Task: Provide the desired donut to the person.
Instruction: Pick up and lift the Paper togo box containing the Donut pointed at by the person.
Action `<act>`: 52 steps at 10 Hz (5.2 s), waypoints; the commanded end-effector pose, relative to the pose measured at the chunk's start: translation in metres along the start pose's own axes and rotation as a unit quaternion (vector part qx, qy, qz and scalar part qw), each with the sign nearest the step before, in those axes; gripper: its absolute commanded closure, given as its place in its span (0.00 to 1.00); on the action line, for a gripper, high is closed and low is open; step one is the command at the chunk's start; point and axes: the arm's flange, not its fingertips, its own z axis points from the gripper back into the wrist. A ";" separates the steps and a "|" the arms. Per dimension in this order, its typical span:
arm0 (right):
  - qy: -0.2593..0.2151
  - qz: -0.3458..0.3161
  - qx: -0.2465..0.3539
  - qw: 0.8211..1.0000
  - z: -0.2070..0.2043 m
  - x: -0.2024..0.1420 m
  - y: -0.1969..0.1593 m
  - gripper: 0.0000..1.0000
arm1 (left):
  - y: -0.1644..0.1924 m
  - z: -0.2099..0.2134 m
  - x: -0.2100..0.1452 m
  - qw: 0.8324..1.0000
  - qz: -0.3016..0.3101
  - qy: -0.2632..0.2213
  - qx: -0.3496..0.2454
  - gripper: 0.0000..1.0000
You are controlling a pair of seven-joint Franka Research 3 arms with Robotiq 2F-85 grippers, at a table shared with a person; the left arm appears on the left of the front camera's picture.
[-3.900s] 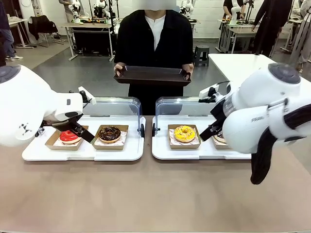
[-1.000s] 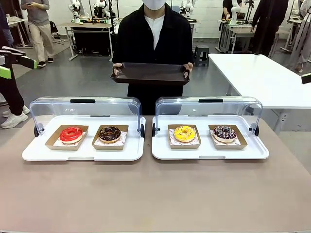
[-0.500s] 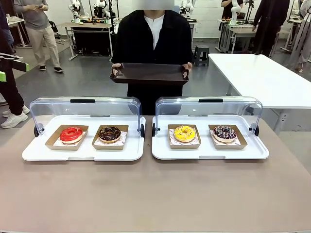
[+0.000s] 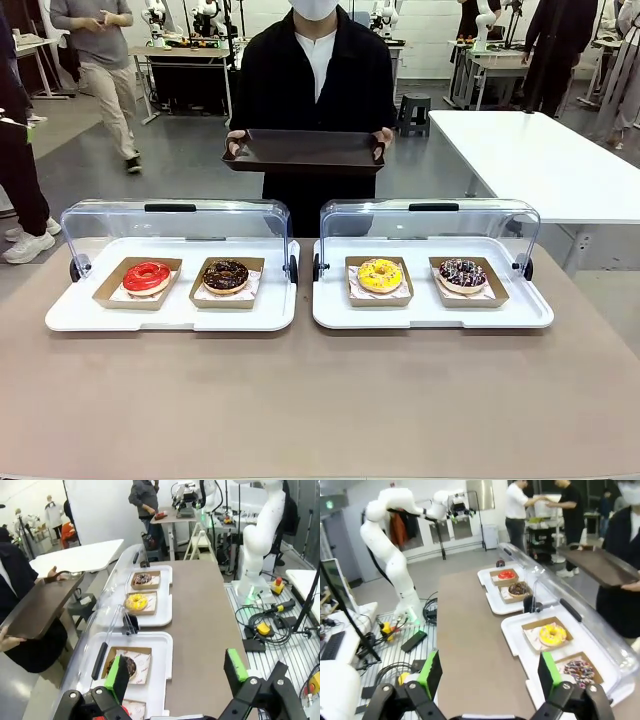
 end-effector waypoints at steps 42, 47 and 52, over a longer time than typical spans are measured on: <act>0.026 0.013 -0.011 1.000 -0.002 0.018 0.013 0.00 | -0.005 0.000 -0.009 0.999 0.004 0.043 0.017 0.00; 0.126 0.029 -0.019 0.991 -0.054 0.074 0.014 0.00 | -0.005 0.000 -0.009 0.999 0.004 0.043 0.017 0.00; 0.303 0.033 0.012 0.952 -0.219 0.151 -0.018 0.00 | -0.005 0.000 -0.009 0.999 0.004 0.043 0.017 0.00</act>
